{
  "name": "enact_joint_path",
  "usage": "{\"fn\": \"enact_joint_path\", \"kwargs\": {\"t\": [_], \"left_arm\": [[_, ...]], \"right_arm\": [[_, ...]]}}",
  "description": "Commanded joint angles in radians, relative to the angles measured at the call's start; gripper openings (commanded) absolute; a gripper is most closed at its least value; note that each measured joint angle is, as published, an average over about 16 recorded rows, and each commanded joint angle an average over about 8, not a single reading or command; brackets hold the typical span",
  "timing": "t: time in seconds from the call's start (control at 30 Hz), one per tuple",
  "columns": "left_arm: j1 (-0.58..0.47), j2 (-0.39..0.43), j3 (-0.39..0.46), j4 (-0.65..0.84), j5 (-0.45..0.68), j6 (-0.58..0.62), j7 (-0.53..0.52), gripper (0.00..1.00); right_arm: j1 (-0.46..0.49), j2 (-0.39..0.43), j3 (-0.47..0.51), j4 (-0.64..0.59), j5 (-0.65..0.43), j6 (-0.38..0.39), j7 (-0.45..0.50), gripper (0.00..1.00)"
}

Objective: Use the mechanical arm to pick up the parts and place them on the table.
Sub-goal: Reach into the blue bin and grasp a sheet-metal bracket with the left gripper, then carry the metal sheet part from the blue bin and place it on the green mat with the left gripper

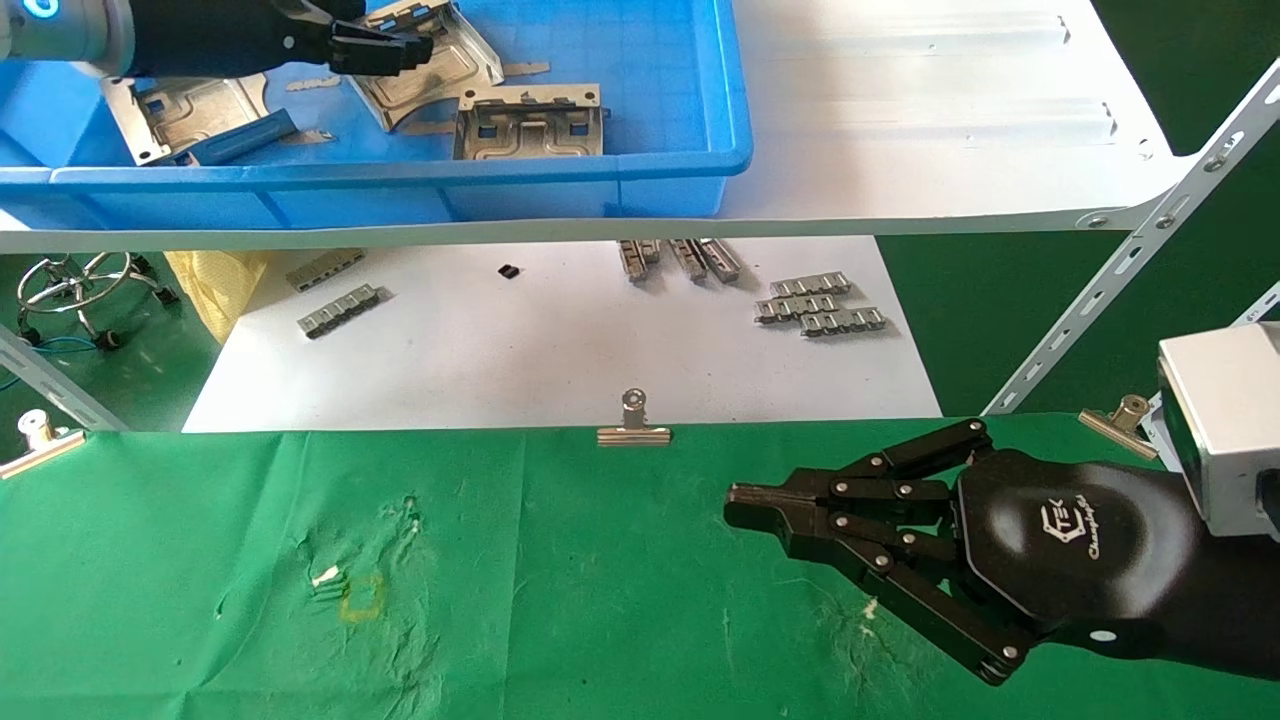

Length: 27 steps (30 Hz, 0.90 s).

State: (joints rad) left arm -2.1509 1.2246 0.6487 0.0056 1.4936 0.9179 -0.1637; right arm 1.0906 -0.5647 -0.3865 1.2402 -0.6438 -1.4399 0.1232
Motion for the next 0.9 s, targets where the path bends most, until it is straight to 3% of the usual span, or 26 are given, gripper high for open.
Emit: {"fn": "enact_joint_path", "kwargs": {"t": [0.03,0.23,0.27,0.67,0.9], "left_arm": [[0.001,-0.004,0.003,0.002,0.004,0.001,-0.001,0.00],[0.002,-0.012,0.005,0.000,0.008,-0.001,0.000,0.00],[0.002,-0.012,0.006,0.000,0.008,-0.002,0.001,0.00],[-0.009,-0.016,-0.004,-0.014,-0.007,0.008,0.005,0.00],[-0.047,-0.044,-0.032,-0.055,-0.049,0.162,0.043,0.00]], "right_arm": [[0.000,0.000,0.000,0.000,0.000,0.000,0.000,0.18],[0.000,0.000,0.000,0.000,0.000,0.000,0.000,0.93],[0.000,0.000,0.000,0.000,0.000,0.000,0.000,1.00],[0.000,0.000,0.000,0.000,0.000,0.000,0.000,1.00],[0.000,0.000,0.000,0.000,0.000,0.000,0.000,1.00]]}}
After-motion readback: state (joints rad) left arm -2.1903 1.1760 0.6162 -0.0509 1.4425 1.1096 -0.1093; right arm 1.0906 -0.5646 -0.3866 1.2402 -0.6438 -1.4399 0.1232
